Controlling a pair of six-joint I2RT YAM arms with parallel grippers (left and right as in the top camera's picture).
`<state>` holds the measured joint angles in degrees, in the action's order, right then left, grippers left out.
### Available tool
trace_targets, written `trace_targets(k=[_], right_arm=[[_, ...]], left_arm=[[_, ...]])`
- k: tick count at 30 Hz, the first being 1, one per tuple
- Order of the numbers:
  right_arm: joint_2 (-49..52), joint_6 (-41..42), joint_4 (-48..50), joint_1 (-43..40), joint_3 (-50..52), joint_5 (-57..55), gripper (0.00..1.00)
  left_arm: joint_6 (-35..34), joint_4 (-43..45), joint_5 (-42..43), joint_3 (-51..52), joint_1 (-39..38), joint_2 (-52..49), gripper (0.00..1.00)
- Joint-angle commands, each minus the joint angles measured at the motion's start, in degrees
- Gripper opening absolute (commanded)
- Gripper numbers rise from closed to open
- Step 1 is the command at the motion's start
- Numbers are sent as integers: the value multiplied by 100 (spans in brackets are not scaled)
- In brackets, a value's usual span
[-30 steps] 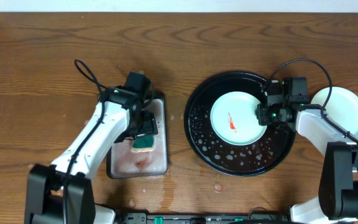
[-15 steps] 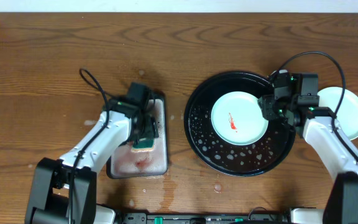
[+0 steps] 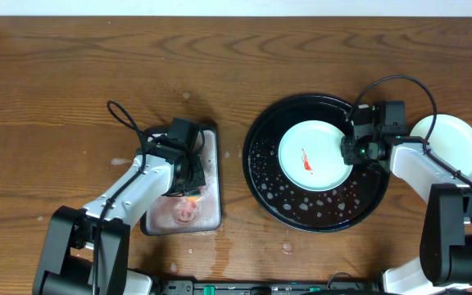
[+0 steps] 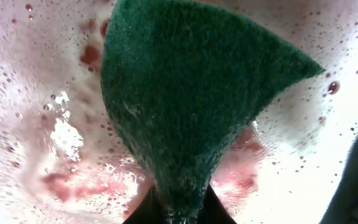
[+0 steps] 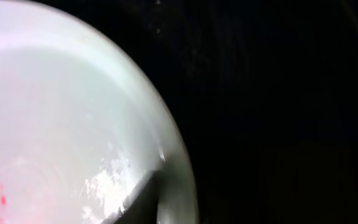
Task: Clean dirty plates on tray and stack at the side
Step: 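Grasp the green sponge in the soapy tray with the left gripper and lift it, then scrub the red-stained plate with the sponge while the right gripper holds it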
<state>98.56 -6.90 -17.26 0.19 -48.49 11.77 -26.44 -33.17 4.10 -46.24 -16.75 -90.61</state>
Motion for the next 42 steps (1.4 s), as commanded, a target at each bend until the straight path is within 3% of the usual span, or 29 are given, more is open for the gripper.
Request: trace_targets(k=[1, 8, 14, 20, 27, 32, 42], right_arm=[[136, 597, -304, 7, -9, 136, 1], [-199, 2059, -1449, 83, -9, 483, 1], [-498, 2645, -2061, 278, -9, 122, 1], [-496, 1740, -1742, 542, -9, 216, 1], [-496, 1709, -1639, 658, -9, 201, 1], [-496, 1709, -1641, 667, -9, 199, 1], [-496, 1709, -1703, 667, -9, 203, 1]], left_arm=[[232, -214, -153, 85, 24, 22, 8], [404, -1228, -107, -662, 24, 350, 8], [573, -1541, 1261, -1438, -42, 695, 7], [-4, -914, 1941, -1497, -726, 752, 7], [-675, 70, 1882, -1497, -1821, 573, 8], [-1045, 1049, 1882, -1497, -2450, -74, 7], [-1331, 2216, 1878, -1528, -2586, -1539, 8]])
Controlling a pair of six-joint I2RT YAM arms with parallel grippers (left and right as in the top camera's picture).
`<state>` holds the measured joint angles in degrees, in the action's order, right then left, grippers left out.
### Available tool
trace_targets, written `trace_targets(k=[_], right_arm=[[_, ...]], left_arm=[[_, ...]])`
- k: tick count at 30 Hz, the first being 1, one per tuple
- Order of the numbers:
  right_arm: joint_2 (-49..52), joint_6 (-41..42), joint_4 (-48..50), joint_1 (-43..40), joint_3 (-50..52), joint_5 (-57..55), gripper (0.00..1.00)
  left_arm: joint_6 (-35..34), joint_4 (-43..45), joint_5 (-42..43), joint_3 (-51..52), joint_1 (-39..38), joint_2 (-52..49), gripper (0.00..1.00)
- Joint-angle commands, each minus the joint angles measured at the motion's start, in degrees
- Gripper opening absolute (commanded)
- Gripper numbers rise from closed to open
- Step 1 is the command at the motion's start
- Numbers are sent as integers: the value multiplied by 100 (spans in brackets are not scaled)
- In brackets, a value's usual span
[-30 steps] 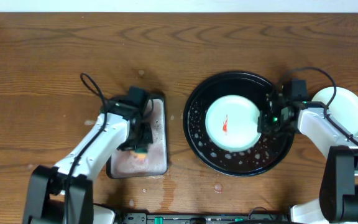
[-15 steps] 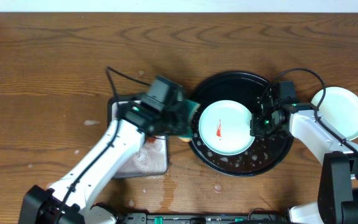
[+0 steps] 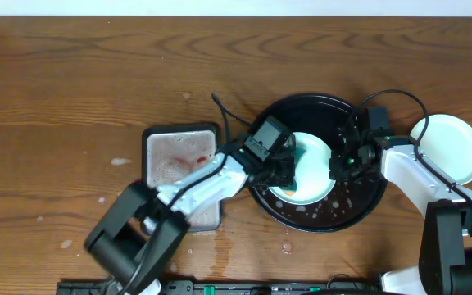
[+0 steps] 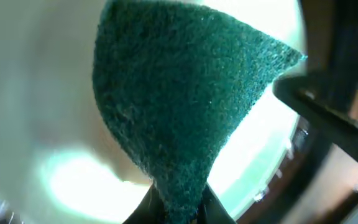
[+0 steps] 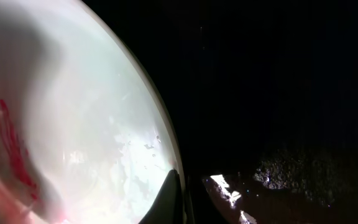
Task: Clean dirty plates on tray and stack at the side
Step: 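Scrub the red-stained plate with the sponge while the right gripper holds it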
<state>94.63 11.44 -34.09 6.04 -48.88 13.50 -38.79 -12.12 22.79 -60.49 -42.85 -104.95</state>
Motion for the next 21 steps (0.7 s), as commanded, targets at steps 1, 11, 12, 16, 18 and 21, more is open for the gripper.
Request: trace_targets(k=[1, 11, 12, 16, 18, 21], right_arm=[[-103, -122, -17, 81, 31, 28, 1], [-103, -125, -22, 81, 31, 28, 1], [-103, -125, -22, 81, 31, 28, 1], [-103, -127, -20, 83, 31, 31, 1], [-103, -127, -20, 81, 31, 28, 1], [-103, -127, -20, 81, 31, 28, 1]], left_arm=[[-94, 96, -59, -114, 35, -168, 8], [170, -1493, -2365, -267, 61, -254, 7], [166, -1504, -2236, -315, 59, -254, 7], [125, -879, -866, -461, 24, -254, 7], [-229, -457, -334, -459, -11, -264, 7], [-592, -197, -216, -459, -120, -339, 8]])
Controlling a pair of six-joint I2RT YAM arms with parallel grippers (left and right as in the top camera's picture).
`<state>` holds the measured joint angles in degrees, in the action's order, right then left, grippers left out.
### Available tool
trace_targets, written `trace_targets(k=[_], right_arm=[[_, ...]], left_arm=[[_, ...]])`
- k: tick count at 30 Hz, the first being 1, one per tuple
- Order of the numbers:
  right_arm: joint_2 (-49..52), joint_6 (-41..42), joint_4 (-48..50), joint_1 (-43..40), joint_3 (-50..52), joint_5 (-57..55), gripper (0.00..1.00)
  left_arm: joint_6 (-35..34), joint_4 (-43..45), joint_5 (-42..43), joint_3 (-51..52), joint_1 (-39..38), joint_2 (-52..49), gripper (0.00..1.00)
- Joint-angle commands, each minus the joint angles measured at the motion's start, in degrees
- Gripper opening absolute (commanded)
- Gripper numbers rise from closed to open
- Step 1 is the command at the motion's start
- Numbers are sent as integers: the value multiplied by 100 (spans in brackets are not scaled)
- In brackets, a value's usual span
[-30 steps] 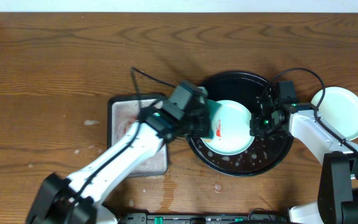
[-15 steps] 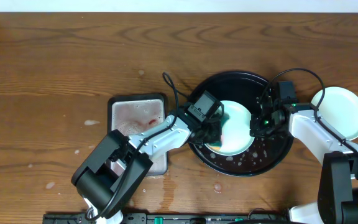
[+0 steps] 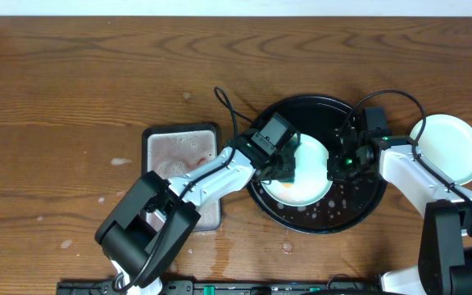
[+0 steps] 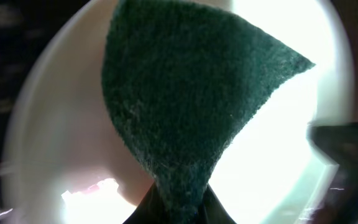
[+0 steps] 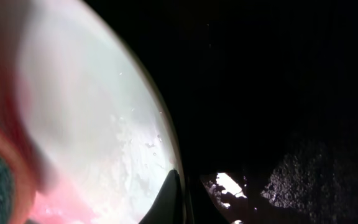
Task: Clean dirty plates on tray and stack at the side
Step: 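Scrub the red-stained plate with the sponge while the right gripper holds it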
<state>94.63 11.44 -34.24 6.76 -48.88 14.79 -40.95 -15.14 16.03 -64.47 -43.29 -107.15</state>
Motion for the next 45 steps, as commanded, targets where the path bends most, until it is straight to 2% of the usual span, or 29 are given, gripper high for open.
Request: trace_targets(k=[1, 7, 11, 13, 16, 19, 23, 27, 32, 35, 39, 45], right_arm=[[-103, -127, -4, 9, 31, -101, 1], [-103, -127, -4, 9, 31, -101, 1], [-103, -127, -15, 11, 31, -98, 1], [-103, -127, -37, 9, 31, -98, 1], [-103, -151, -52, 9, 31, -101, 1], [-103, -236, -46, 9, 31, -105, 1], [-103, -234, -48, 9, 31, -105, 1], [-103, -234, -63, 9, 31, -103, 1], [-103, -234, -70, 9, 31, -103, 1], [-103, -234, -68, 9, 31, -103, 1], [-103, -232, -72, 9, 31, -103, 1], [-103, -234, -92, 9, 31, -103, 1]], left_arm=[[-398, 192, 529, -61, -122, -166, 7], [-393, 693, 859, -61, -304, -678, 7], [-374, 457, 826, -61, -37, -892, 7], [-238, 109, 732, -90, 212, -890, 8], [-76, -992, 136, -310, 590, -890, 7], [-2, -2247, -981, -688, 839, -890, 7], [238, -2771, -1668, -1047, 861, -890, 7], [229, -2448, -1228, -1067, 678, -892, 7], [208, -1467, -7, -1067, 216, -896, 7], [205, -1014, 304, -1067, -120, -896, 8], [144, -979, 302, -1067, -415, -920, 8], [280, -1351, 516, -960, -452, -973, 8]])
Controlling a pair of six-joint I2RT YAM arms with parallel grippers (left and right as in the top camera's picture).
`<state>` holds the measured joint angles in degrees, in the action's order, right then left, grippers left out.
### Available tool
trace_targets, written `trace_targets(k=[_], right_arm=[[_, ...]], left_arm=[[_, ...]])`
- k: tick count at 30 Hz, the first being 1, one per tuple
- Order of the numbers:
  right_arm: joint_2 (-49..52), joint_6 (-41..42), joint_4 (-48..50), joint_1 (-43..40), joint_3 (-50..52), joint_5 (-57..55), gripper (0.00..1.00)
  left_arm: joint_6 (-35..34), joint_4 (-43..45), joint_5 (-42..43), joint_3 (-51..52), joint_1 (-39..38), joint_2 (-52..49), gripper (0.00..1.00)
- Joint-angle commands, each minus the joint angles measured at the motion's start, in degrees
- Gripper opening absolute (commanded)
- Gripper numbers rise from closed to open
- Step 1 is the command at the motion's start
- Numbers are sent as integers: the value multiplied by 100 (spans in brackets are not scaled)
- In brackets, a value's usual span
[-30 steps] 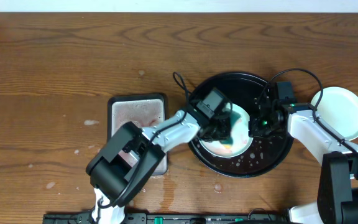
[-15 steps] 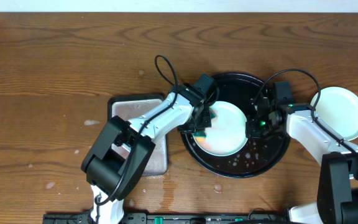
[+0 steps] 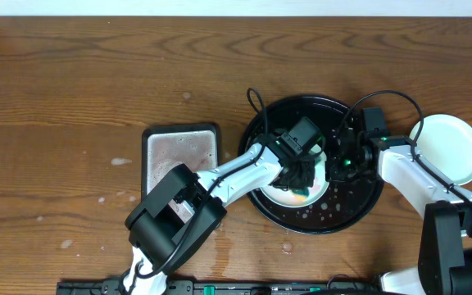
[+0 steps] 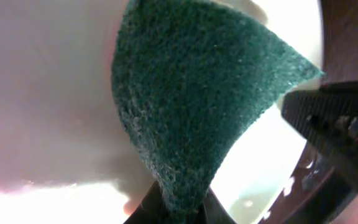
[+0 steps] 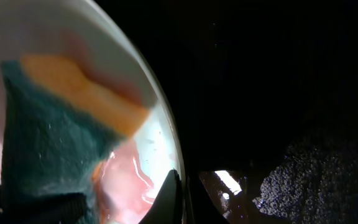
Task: Clean dirty plates on tray and stack at the side
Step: 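Scrub the red-stained plate with the sponge while the right gripper holds it, then return the sponge to the soapy tray with the left gripper and release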
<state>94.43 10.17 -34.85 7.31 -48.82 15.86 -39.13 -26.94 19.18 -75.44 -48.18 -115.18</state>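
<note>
A white plate [image 3: 279, 195] lies in the round black tray [image 3: 359, 209]; its surface is smeared pink [image 5: 126, 180]. My left gripper [image 3: 303, 174] is shut on a green-and-orange sponge [image 4: 197, 93], which is pressed on the plate's right half. In the right wrist view the sponge [image 5: 48, 143] shows beside that arm. My right gripper [image 5: 182, 193] is shut on the plate's right rim [image 5: 163, 124], one finger above and one below. Most of the plate is hidden under the left arm in the overhead view.
A clean white plate [image 3: 451, 147] sits on the table right of the tray. A rectangular dish of pinkish soapy water [image 3: 179, 156] stands left of the tray. Water drops speckle the tray floor [image 3: 326, 215] and the table in front.
My left gripper and the sponge have moved from the plate's left part to its right half, close to the right gripper. The right gripper has kept its hold on the rim.
First the sponge was in the soapy dish at the left and the plate bore a red streak, with my right gripper on its rim. Then the sponge was over the plate. Later it was on the plate's left part; now the streak is a pink smear.
</note>
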Motion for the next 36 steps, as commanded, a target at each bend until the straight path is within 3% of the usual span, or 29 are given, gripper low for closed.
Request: trace_targets(k=[1, 3, 8, 12, 17, 21, 28, 36], right_arm=[[-83, -105, -31, -46, 24, -210, 1], [-83, -105, -31, -46, 24, -210, 1], [-83, -105, -35, -46, 24, -208, 1], [-83, -107, -70, -46, 24, -212, 1], [-83, -105, -70, -46, 24, -212, 1], [-85, -105, -52, -46, 24, -219, 1], [-92, -114, 4, -46, 22, -450, 1], [-450, -262, 96, -46, 11, -446, 1]], left_arm=[[140, -293, 116, 153, 39, -170, 8], [138, -636, -341, 155, 83, -170, 8], [138, -1419, -2573, 107, 149, -168, 8], [138, -1880, -3383, -92, 149, -168, 7], [136, -2457, -3327, -678, 144, -140, 7], [140, -2691, -2677, -1132, 151, 50, 7], [142, -3038, -2538, -1180, 273, 767, 8], [424, -4098, -2695, -1161, 1440, 1478, 8]])
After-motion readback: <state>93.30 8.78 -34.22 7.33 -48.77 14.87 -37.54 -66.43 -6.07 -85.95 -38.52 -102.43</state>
